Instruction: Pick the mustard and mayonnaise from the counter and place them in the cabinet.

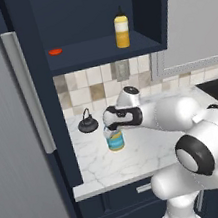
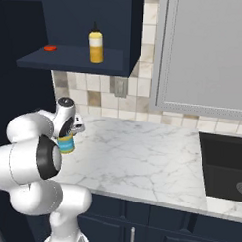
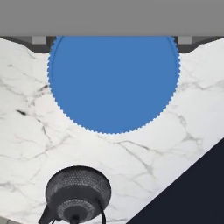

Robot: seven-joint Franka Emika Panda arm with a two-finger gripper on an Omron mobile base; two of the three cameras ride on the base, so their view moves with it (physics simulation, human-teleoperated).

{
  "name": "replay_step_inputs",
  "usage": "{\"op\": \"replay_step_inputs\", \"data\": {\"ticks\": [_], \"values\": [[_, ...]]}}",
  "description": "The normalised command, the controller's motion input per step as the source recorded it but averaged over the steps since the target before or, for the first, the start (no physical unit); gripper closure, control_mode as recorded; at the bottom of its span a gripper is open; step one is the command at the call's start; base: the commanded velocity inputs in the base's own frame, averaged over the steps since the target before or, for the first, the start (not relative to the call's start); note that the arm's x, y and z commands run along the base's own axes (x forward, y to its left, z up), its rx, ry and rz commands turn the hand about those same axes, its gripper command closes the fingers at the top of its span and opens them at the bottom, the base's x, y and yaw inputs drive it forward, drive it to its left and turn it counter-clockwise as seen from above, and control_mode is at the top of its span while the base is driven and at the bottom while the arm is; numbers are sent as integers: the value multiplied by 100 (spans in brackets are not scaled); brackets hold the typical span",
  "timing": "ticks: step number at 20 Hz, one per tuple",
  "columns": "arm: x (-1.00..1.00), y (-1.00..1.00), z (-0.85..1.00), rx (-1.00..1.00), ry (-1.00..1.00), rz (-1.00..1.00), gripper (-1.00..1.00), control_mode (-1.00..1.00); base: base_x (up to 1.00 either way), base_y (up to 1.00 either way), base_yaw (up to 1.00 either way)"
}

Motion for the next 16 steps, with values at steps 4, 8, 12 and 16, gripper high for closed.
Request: {"op": "replay_step_inputs", "data": {"ticks": [4, 8, 12, 16], "values": [[-67, 0, 61, 0, -18, 0, 100, -100, 0, 0, 0], [-45, 0, 67, 0, -18, -4, 100, -100, 0, 0, 0], [-27, 0, 62, 0, -13, -12, 100, -100, 0, 0, 0], [-4, 0, 51, 0, -6, -27, 100, -100, 0, 0, 0]]}}
